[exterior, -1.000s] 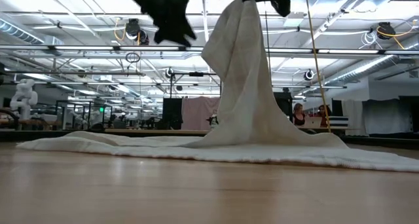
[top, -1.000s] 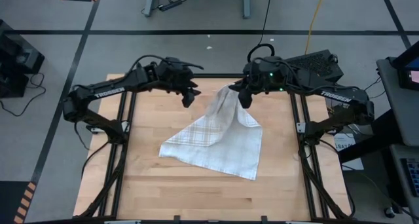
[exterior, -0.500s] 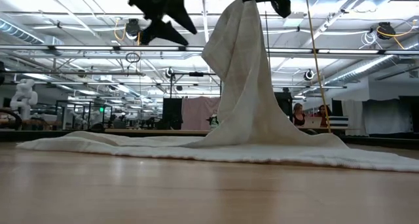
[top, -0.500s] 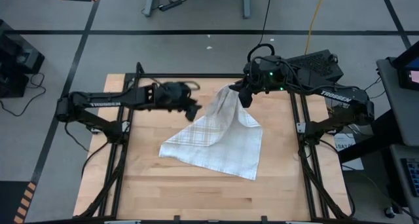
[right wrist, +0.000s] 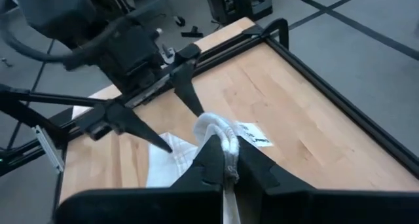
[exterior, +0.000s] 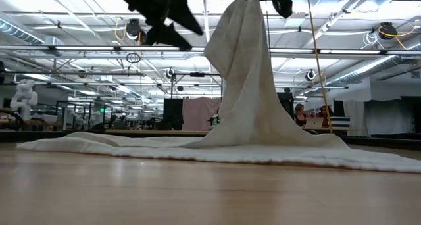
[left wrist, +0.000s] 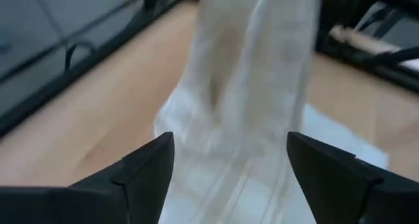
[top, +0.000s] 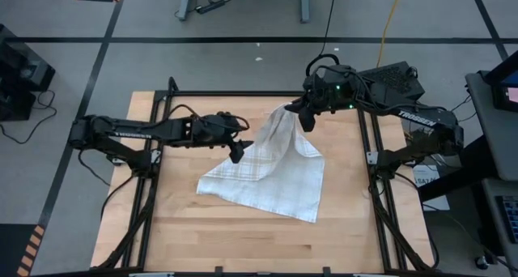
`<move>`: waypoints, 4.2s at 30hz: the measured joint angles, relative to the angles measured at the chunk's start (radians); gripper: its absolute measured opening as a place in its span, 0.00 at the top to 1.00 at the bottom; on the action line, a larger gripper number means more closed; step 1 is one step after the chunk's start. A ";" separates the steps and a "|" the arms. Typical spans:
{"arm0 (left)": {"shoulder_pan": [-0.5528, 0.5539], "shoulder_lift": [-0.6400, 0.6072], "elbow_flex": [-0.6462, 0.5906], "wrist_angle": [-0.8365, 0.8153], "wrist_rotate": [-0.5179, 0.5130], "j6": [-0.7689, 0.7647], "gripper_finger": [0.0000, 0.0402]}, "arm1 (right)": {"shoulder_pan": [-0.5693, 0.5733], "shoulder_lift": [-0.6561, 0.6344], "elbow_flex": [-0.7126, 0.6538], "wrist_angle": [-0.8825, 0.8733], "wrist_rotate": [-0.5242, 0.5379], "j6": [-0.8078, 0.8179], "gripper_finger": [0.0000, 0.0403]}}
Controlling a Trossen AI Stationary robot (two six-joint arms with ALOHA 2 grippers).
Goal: Roll towel into tight, uniform cylinder
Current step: Roll the white towel
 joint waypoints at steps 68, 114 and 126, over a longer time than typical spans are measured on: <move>0.406 0.086 0.541 0.147 0.130 0.301 0.99 | -0.296 -0.087 0.033 0.369 -0.146 0.113 0.99; 0.425 0.182 1.069 0.348 0.594 0.026 1.00 | -0.303 0.266 0.744 0.538 -0.520 0.354 0.99; 0.314 0.182 1.098 0.334 0.577 0.014 1.00 | -0.209 0.268 0.906 0.450 -0.380 0.313 0.99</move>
